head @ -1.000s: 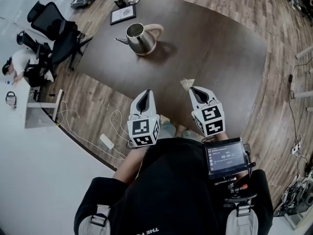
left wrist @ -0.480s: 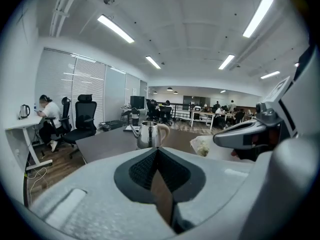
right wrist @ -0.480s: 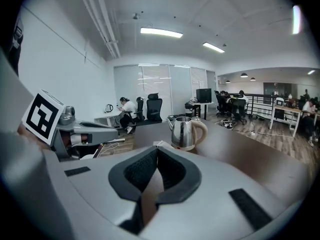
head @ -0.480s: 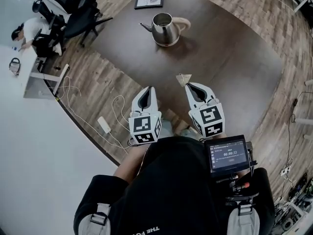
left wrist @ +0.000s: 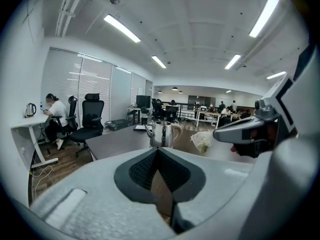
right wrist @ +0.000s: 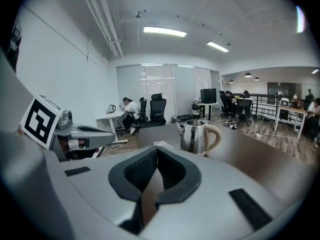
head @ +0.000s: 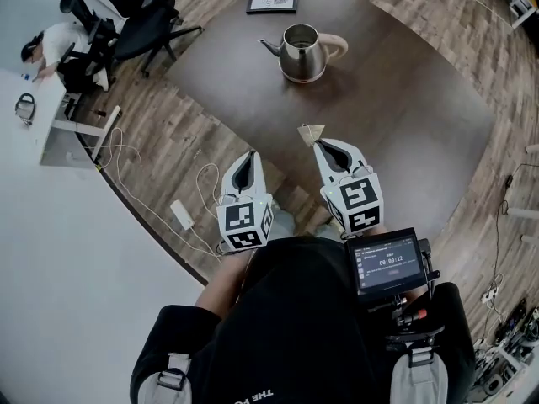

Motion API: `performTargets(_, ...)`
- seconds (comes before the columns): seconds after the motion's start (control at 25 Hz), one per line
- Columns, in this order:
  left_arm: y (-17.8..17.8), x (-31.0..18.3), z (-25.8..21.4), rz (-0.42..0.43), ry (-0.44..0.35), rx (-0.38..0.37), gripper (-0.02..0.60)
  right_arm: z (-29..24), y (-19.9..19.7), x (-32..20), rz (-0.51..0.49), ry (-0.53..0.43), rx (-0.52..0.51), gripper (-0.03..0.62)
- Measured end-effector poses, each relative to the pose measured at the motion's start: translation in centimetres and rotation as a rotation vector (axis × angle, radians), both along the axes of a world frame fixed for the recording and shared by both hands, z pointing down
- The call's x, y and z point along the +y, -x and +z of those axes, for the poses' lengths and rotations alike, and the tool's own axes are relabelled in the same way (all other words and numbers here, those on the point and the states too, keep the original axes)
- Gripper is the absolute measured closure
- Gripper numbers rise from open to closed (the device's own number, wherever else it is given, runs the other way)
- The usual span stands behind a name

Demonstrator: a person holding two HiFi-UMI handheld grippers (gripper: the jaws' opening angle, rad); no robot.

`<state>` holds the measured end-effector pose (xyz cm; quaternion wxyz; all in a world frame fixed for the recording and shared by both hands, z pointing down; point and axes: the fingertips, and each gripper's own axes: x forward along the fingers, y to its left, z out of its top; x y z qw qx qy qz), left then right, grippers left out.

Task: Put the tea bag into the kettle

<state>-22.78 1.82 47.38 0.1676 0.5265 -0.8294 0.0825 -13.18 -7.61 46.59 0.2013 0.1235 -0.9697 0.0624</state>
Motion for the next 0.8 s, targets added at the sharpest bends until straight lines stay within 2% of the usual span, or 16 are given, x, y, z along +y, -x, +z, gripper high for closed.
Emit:
performTargets(0.2, 2.4, 1.2, 0.1, 0.007, -0.005, 0.022, 0.577, -0.6, 2.0, 0.9, 0.023, -0.01, 0.013, 0.584)
performTargets(0.8, 11.1, 4.1, 0.5, 0.159, -0.04, 0.031, 0.577, -0.4, 7.5, 3.0, 0.23, -0.066, 0.043, 0.585)
